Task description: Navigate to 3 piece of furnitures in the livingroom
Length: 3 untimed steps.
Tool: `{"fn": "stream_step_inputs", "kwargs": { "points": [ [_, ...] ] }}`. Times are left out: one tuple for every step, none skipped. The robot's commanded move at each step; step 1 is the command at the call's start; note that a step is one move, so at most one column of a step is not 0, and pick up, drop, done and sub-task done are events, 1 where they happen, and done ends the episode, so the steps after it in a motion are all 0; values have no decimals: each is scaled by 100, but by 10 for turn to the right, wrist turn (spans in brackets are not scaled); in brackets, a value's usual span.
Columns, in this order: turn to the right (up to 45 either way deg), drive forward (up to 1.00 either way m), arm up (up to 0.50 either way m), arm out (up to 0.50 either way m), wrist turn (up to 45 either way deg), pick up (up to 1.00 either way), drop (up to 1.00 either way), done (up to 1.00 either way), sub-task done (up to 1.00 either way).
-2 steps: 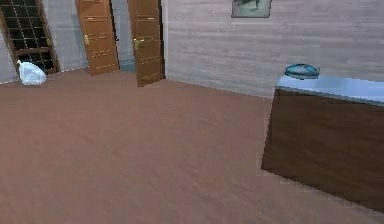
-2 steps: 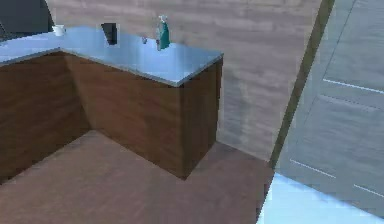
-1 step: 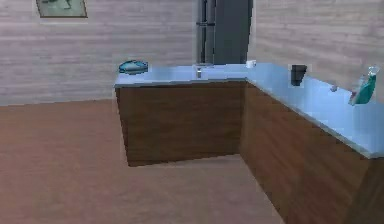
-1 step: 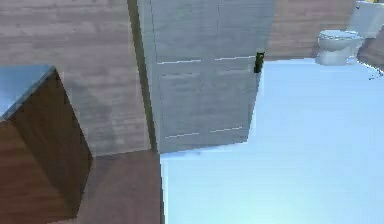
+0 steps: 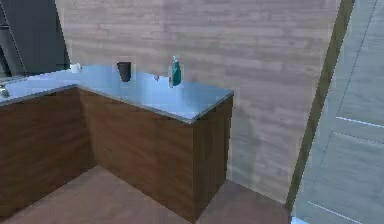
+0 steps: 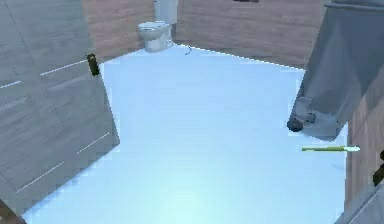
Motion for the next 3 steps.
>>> {"fn": "stream_step_inputs", "kwargs": {
  "points": [
    [390, 0, 0, 0, 0, 0, 0, 0, 0],
    [0, 20, 0, 0, 0, 0, 0, 0, 0],
    [-450, 0, 0, 0, 0, 0, 0, 0, 0]
  ]
}}
